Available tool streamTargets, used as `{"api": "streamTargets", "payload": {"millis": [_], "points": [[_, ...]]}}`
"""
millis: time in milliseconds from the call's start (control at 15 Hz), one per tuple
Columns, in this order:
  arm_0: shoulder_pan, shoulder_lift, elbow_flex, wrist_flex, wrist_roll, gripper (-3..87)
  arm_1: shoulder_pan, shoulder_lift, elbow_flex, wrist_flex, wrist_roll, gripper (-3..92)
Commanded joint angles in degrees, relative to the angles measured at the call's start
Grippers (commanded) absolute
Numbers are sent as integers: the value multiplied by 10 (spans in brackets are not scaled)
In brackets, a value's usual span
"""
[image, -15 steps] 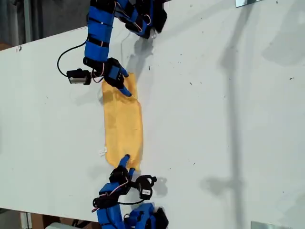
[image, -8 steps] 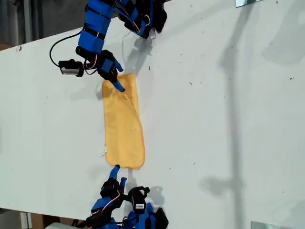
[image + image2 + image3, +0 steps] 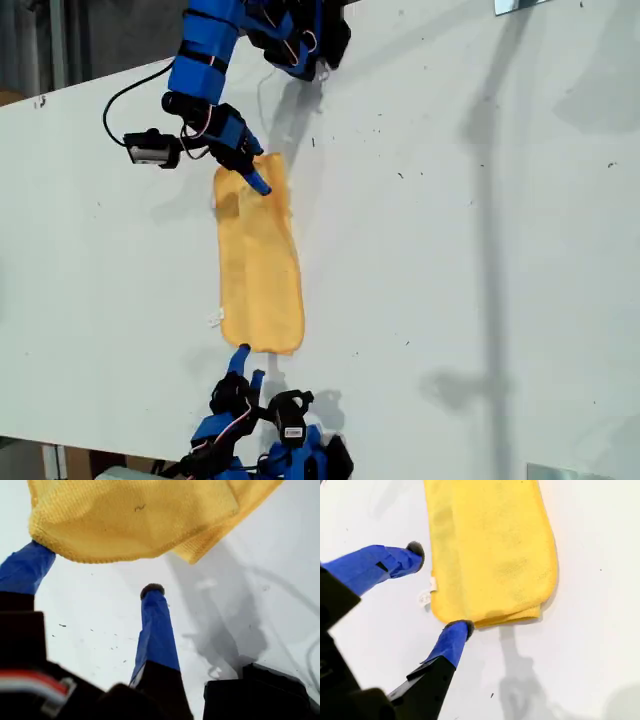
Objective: Grasp corners of a square towel and fold twice.
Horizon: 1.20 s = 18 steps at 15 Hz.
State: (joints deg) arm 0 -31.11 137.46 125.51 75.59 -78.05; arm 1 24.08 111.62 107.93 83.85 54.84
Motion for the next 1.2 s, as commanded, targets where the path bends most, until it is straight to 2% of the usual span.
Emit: {"api": "streamTargets", "payload": {"millis": [0, 67, 133, 200, 267, 333, 400, 467, 600, 733, 867, 1000, 1133], "points": [[10, -4, -19, -10, -11, 253, 17, -24, 15, -47, 2, 356], [13, -9, -21, -10, -11, 254, -7, -19, -17, -26, 11, 367], [13, -17, -18, -16, -13, 254, -7, 45, 33, -89, 11, 348], [16, -19, -15, -21, -17, 254, 23, -32, 57, -113, 3, 347], [18, -19, -15, -23, -17, 254, 3, -70, -6, -59, 8, 363], [18, -20, -11, -28, -18, 254, -19, -11, -33, -46, 14, 365], [19, -20, -9, -31, -21, 255, -4, -9, 28, -98, 11, 358], [21, -20, -11, -32, -18, 255, 16, -88, 34, -108, 9, 367], [25, -21, -11, -33, -19, 255, 37, -40, -23, -52, -12, 375], [35, -20, 0, -49, -25, 255, 145, -69, 10, -50, -80, 380], [39, -15, 18, -63, -30, 255, 214, -88, 81, -112, -112, 380], [40, -15, 21, -68, -32, 255, 236, -168, 87, -156, -124, 377], [40, -15, 17, -66, -33, 255, 207, -269, 40, -166, -127, 380]]}}
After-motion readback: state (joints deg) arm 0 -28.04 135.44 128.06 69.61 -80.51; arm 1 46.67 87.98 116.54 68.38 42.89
